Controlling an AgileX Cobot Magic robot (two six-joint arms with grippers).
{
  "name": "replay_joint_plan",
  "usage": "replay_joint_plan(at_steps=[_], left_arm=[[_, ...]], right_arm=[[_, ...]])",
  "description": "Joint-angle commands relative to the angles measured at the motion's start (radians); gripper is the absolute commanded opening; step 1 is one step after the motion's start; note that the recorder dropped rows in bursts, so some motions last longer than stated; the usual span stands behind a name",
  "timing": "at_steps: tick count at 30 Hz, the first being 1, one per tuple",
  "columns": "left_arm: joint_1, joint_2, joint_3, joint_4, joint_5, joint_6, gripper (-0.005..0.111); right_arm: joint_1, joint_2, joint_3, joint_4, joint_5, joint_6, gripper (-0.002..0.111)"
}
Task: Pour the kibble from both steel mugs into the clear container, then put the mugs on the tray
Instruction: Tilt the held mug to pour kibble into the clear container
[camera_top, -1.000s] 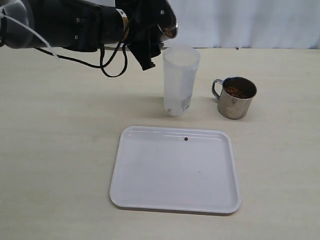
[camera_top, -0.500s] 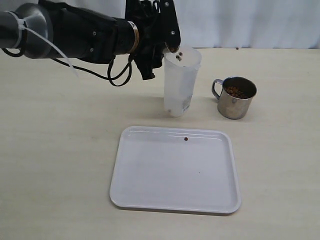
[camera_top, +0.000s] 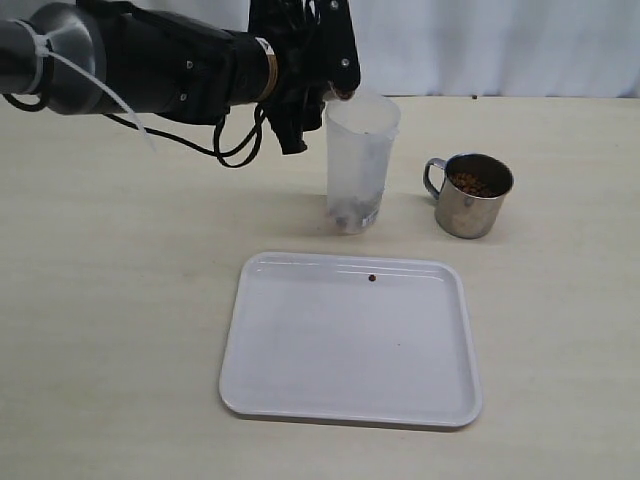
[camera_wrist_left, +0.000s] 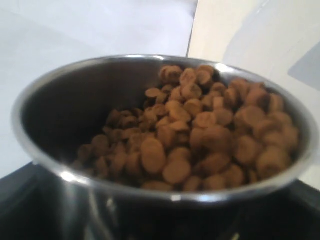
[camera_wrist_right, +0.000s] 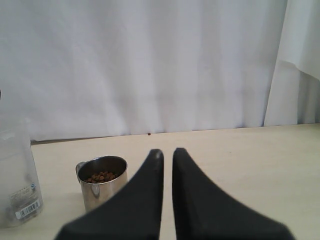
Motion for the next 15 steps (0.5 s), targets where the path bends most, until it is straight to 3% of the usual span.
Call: replay_joint_plan(at_steps=[1,15], left_arm=[[-0.003,-0.011,-0.013,0.032,0.019,-0.002,0.0],[-0.003,-0.011,-0.013,0.087,0.052,0.013,0.0]], right_arm=[[-0.007,-0.004,0.004,-0.004,0.0,0.0,0.005],[-0.007,-0.004,0.004,-0.004,0.0,0.0,0.005]])
